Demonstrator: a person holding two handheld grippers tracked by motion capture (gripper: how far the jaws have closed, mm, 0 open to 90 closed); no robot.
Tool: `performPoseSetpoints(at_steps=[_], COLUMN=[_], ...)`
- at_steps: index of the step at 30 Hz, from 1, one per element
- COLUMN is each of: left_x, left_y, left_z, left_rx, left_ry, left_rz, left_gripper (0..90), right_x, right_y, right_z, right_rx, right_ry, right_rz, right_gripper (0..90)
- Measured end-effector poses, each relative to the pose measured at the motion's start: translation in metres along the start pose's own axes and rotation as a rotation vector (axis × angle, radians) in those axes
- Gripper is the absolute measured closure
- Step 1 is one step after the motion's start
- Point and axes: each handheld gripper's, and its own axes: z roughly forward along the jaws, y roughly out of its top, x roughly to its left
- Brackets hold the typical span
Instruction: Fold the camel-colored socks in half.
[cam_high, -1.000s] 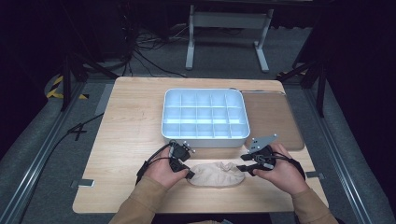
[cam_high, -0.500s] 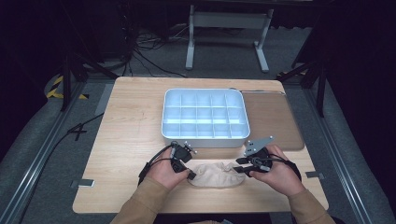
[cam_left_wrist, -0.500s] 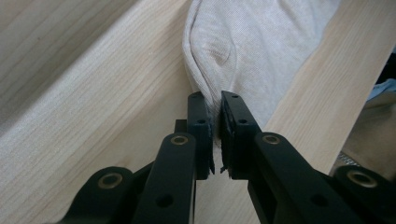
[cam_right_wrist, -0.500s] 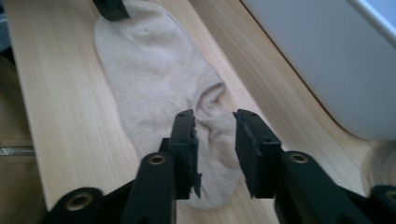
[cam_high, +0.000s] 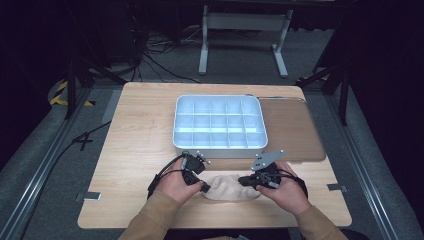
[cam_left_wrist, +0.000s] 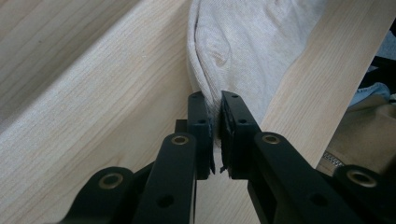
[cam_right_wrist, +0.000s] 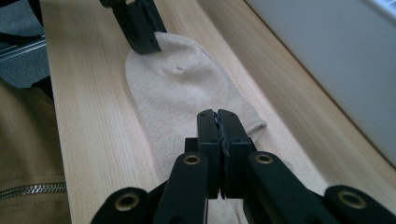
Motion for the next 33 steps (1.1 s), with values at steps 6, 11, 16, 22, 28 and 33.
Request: performPoseSetpoints(at_steps=[6,11,16,22,28,33], left_x=[-0.002,-0.002,-0.003,-0.003,-0.005,-0.005], left_y=[0.000,0.000,-0.001,-0.001,0.000,0.001], left_z=[-0.004,-0.007,-0.009,-0.010,-0.012,-0.013], left_rx=[-0.003,-0.013,-0.011,-0.017,-0.027,-0.027], left_ry=[0.002,0.001,0.001,0.000,0.000,-0.007], left_rz=[-0.003,-0.001,-0.007,-0.003,0.000,0.000], left_gripper=[83.5,83.5,83.5,83.5,83.6,83.6], right_x=[0.005,0.007,0.009,0.008,0.009,0.010], right_y=[-0.002,-0.004,-0.007,-0.009,-0.008,-0.009], right_z=[0.017,0.025,0.034,0.036,0.036,0.036], right_rx=[0.022,0.046,0.081,0.079,0.083,0.079], right_ry=[0.013,0.024,0.038,0.044,0.042,0.034], right_rz=[-0.002,-0.002,0.004,0.008,0.000,-0.010], right_gripper=[89.5,89.6,89.6,89.7,89.8,89.8])
